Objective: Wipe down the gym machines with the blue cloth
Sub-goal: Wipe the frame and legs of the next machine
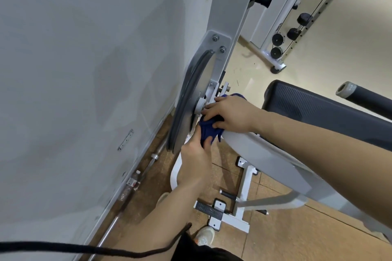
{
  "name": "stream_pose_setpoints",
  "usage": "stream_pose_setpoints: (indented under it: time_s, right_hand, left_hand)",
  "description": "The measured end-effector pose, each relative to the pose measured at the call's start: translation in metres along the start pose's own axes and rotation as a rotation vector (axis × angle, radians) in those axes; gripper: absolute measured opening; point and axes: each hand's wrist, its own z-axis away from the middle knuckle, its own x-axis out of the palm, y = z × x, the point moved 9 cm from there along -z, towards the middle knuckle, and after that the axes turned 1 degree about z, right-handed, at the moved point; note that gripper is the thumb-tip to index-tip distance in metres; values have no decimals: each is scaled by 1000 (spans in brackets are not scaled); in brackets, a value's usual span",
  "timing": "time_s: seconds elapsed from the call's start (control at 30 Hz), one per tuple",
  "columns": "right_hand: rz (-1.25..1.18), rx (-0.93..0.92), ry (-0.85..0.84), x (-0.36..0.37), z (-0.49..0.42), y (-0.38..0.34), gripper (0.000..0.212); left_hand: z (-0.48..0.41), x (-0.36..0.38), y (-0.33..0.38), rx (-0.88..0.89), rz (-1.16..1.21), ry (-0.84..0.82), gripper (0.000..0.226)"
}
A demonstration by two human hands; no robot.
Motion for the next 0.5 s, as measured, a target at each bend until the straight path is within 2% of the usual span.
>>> stream_pose_setpoints:
  time_s: [0.13,0.2,0.27,0.37,0.5]
  right_hand:
    - [5,24,-63,-4,-5,4,36]
    - [-20,46,-37,-10,-3,12,32]
    - [-102,131,95,-26,2,33,29]
    - [-338,366,340,-45,15,77,31]
    - [-463,531,460,-48,23,90,35]
  left_hand:
    - [-2,2,-5,-64,61,20,46]
    - [-7,-1,9,-22,39,11,47]
    - [-20,-3,33,68,17,-3,49]
    - [-54,4,76,172,-49,-45,49]
    - [-77,12,98,200,-65,-140,48]
